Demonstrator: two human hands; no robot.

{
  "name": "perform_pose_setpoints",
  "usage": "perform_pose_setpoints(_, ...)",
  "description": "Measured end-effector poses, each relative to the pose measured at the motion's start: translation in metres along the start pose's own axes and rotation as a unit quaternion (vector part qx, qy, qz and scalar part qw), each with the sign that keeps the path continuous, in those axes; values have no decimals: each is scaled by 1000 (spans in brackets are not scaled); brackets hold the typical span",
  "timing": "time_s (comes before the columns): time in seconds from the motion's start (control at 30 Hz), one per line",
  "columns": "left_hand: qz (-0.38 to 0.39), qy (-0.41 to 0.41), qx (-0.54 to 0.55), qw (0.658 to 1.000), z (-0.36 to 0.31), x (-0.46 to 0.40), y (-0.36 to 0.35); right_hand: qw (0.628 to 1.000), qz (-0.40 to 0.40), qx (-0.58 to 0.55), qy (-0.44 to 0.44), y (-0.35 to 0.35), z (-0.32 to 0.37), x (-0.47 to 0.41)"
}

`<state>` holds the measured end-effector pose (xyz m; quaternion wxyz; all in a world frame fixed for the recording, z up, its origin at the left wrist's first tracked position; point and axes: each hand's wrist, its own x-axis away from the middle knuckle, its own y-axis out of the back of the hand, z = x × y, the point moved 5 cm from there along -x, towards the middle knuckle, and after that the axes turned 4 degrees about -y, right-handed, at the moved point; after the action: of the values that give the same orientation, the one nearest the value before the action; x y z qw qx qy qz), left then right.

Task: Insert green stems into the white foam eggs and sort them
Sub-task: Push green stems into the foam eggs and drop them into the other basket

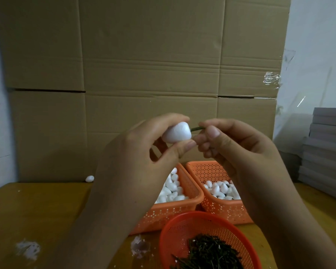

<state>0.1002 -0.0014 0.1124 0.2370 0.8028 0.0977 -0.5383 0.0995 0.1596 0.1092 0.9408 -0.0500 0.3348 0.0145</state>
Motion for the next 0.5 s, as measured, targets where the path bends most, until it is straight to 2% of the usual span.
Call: perform_pose_setpoints(0.5, 28, -25, -30, 999, -1, -2, -1, 996, -28, 85, 24, 0, 5, 2)
